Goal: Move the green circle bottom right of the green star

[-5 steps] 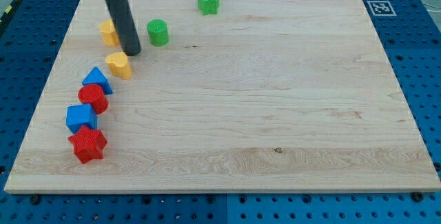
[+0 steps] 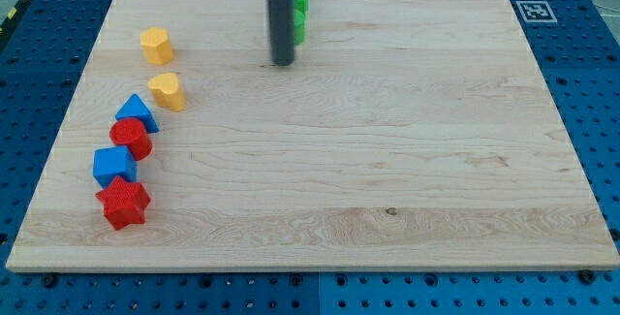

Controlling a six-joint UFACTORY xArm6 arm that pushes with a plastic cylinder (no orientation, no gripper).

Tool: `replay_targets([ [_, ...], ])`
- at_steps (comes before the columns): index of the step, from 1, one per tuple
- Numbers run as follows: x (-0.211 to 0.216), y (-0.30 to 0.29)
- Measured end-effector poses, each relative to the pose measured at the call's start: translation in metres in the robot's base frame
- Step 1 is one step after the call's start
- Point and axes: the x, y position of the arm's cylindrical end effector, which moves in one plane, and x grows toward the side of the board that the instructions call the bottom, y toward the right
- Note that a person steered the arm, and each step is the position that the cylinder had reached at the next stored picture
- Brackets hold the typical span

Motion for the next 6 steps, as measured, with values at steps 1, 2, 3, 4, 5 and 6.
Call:
replay_targets([
  [1,-0.018,-0.026],
  [2,-0.045,-0.019],
  [3,-0.045,0.025],
  [4,-0.045,0.082],
  [5,-0.041,0.094],
  [6,-0.037,0.109],
])
